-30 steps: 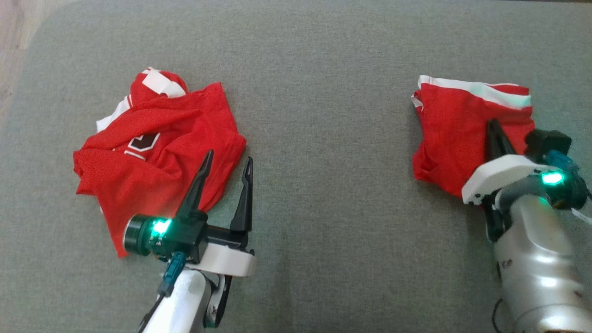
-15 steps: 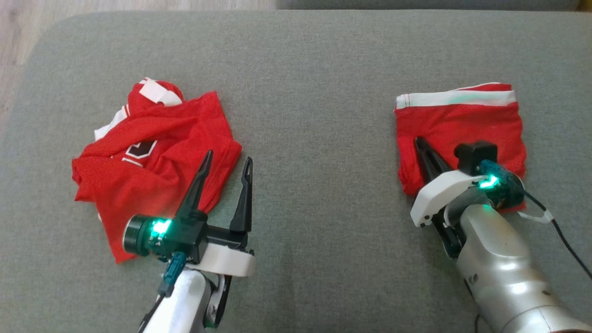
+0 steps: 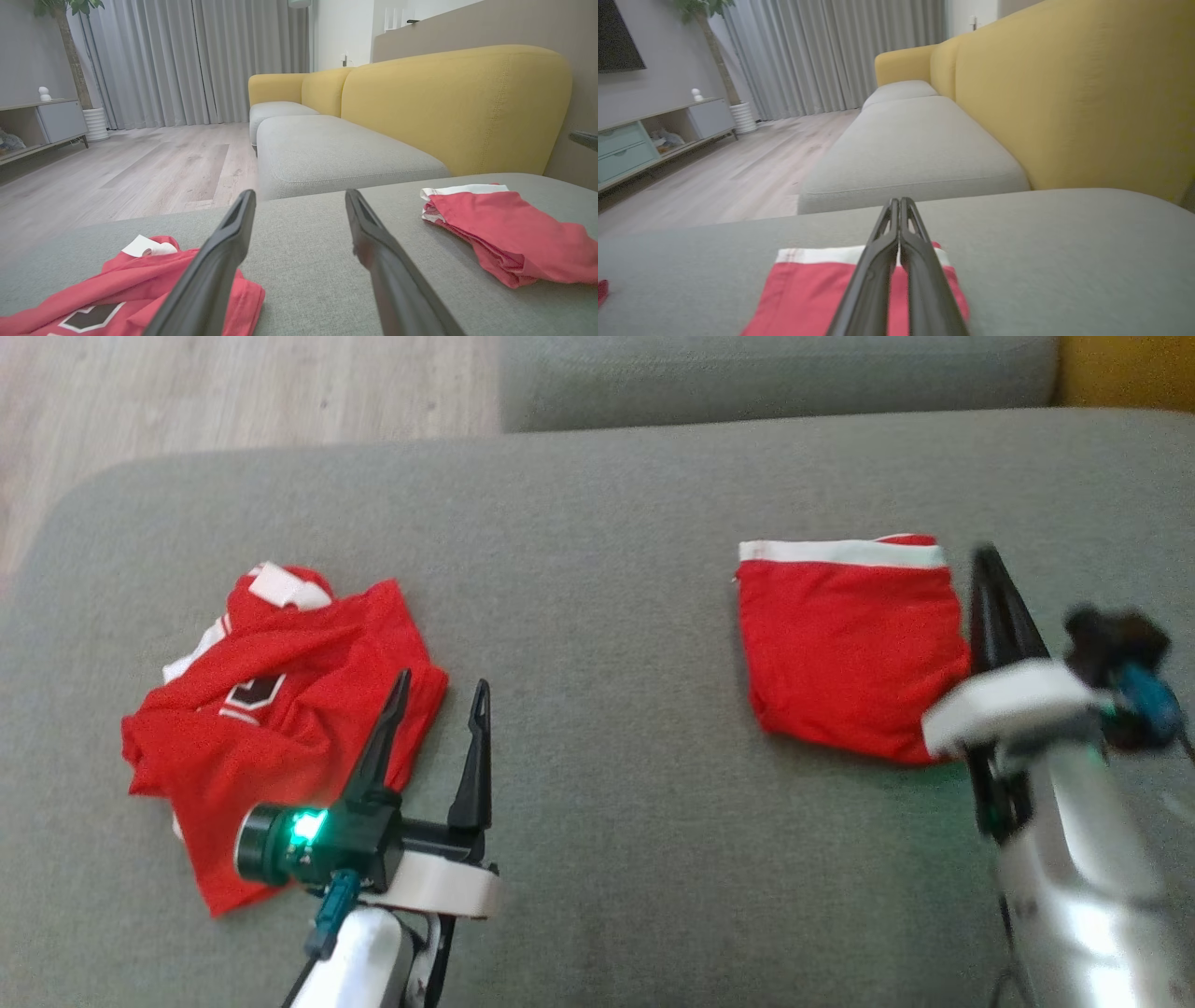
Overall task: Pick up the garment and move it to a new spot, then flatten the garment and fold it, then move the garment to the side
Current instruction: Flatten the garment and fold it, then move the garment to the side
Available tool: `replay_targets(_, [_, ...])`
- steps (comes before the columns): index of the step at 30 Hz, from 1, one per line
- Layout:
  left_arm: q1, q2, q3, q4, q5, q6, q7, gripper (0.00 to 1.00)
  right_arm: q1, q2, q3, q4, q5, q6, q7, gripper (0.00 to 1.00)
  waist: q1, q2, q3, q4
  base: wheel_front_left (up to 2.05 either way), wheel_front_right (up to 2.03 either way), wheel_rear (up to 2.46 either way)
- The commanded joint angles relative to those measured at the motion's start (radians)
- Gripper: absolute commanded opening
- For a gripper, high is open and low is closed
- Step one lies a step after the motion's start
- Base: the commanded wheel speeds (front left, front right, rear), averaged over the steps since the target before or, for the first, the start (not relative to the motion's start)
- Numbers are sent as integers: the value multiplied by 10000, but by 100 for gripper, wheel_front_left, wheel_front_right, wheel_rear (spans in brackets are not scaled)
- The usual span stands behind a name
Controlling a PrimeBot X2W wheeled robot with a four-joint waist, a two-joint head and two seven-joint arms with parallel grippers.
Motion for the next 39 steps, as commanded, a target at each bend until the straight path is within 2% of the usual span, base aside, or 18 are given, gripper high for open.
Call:
replay_targets(1, [-183,8,427,-337,-85,75,-95,100,350,71,99,-476,-134,-9,-106,0,1,0,-248,-218,0,0,0])
replay_targets(6, [113,-32,479,-285,-96,65,-95,100,1959,125,-484,-1857,-463,-9,-107,0,1,0,-564,-444,0,0,0])
replay_targets(7, [175,-38,495,-275,-94,61,-95,100,2252,133,-555,-2083,-469,-9,-107,34,1,0,-611,-484,0,0,0])
replay_targets(8, [233,-44,509,-270,-90,57,-95,100,2539,138,-542,-2259,-351,-9,-107,100,1,0,-645,-512,0,0,0])
replay_targets(17, [482,-78,643,-239,-34,-18,-95,100,3928,145,-260,-3183,572,-9,-108,100,1,0,-773,-690,0,0,0])
replay_targets(22, [429,-98,635,-265,41,-84,-95,100,3893,145,-286,-3376,575,-9,-52,100,1,0,-626,-625,0,0,0])
replay_targets(27, [118,-126,558,-290,152,-168,-95,100,3200,146,-401,-3466,354,-9,385,100,1,0,22,-311,0,0,0])
replay_targets(35, [-291,-153,440,-181,256,-264,-95,100,1696,146,-1012,-2284,370,-9,1457,100,1,0,795,200,0,0,0])
replay_targets(39, [-492,-176,369,-129,282,-284,-95,100,794,146,-1680,-1154,319,-9,1875,100,1,0,1093,481,0,0,0])
